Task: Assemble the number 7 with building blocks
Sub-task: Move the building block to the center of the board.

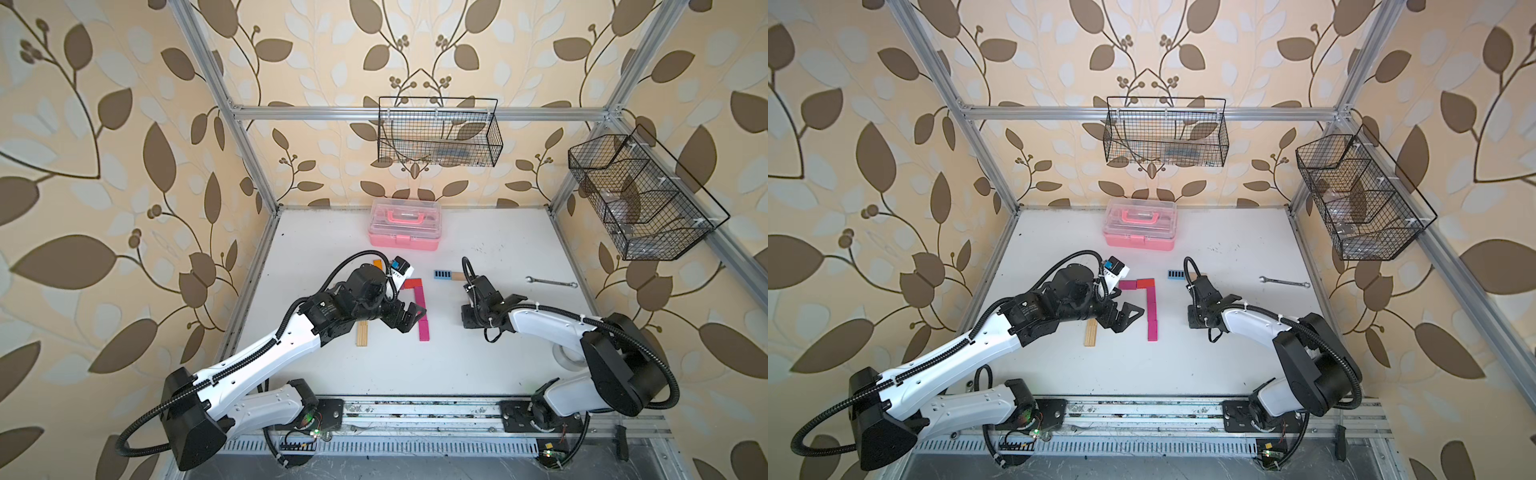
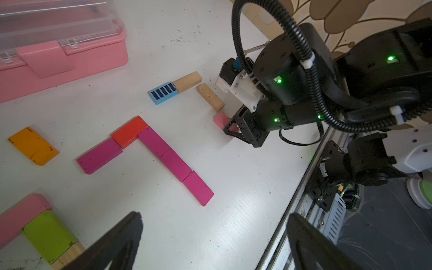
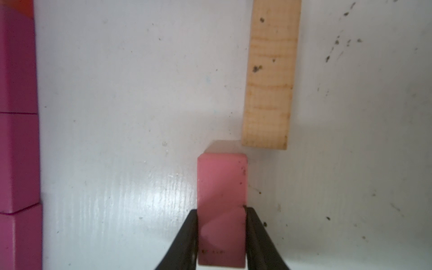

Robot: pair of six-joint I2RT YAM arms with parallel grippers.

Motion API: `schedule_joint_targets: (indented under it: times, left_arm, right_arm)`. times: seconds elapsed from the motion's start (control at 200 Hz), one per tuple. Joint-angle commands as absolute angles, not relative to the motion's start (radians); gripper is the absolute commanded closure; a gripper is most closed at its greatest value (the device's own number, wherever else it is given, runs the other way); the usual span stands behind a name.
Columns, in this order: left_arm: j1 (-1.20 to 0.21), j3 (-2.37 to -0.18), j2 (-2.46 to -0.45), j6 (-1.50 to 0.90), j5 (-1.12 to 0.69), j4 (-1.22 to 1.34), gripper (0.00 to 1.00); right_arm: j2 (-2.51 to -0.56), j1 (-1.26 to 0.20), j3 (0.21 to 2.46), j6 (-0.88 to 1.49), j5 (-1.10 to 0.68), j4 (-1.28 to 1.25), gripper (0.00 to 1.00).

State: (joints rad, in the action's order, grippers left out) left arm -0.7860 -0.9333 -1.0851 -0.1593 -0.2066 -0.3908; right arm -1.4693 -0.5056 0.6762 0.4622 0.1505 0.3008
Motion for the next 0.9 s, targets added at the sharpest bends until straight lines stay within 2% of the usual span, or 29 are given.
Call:
schedule_joint_targets:
  times: [0.0,0.655,0.895]
  left_arm:
    - [-0.79,-0.948,-1.081,-0.14,-0.246,-0.363,0.01]
    - [-0.79,-0.928,-1.066,-0.153,-0.224,-0.343,0.01]
    - [-0.788,-0.926,-1.104,-0.19,-0.069,-0.351,0.01]
  right_arm:
    - [-1.466,-0.479,0.644,0.449,0.143,0.297,0.69]
    - [-1.448,-0.449,0.622,0.459,0.115,0.316,0.68]
    - [-1.454,-0.431,0.626,0.458,0.104,0.316,0.68]
